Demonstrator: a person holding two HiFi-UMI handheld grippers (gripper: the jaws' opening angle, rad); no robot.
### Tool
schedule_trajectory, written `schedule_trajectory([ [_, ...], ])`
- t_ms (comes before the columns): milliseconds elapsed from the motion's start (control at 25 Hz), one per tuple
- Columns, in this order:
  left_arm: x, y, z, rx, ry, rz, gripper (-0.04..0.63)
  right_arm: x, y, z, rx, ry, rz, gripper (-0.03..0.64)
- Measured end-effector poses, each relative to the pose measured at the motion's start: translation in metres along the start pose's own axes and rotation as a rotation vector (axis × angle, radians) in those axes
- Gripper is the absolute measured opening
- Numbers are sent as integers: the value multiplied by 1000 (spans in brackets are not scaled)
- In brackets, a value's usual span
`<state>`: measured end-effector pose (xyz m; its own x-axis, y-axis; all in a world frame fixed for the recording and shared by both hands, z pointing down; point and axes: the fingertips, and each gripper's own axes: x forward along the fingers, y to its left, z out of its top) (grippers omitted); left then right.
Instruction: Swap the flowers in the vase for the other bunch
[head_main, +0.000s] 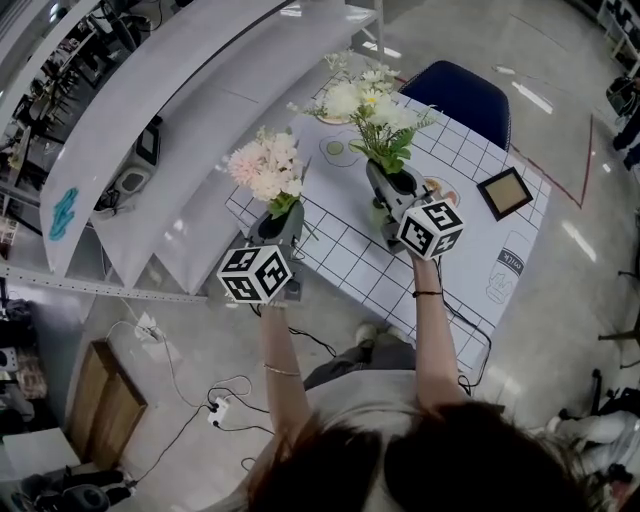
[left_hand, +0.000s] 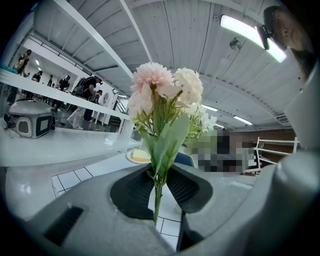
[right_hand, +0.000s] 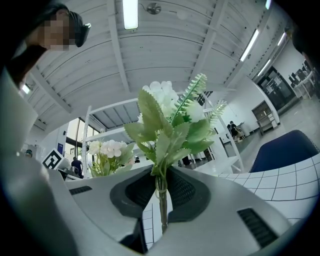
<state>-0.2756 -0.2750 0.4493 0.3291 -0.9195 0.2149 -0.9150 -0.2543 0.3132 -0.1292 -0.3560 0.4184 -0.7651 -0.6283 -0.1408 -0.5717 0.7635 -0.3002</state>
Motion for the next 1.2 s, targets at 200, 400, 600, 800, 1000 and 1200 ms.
schedule_trajectory([
  [200,0,-1,-2,-4,4,-9,80,-4,-1,-7,-7,12,-13,54],
  [400,-1,-1,-4,-4,3,-14,80,-7,-1,-12,-12,14,-13,54],
  [600,-1,0,-4,-4,6,-21,80,-9,0,-17,-21,18,-18,54],
  [800,-1,-1,-4,0,9,-31,80,-12,1,-20,-27,17,-29,54],
  [1000,0,-1,-3,4,15,-40,80,-13,1,-25,-36,31,-39,54],
  [1200,0,0,-5,2,18,-43,80,-16,1,-30,-51,44,-48,54],
])
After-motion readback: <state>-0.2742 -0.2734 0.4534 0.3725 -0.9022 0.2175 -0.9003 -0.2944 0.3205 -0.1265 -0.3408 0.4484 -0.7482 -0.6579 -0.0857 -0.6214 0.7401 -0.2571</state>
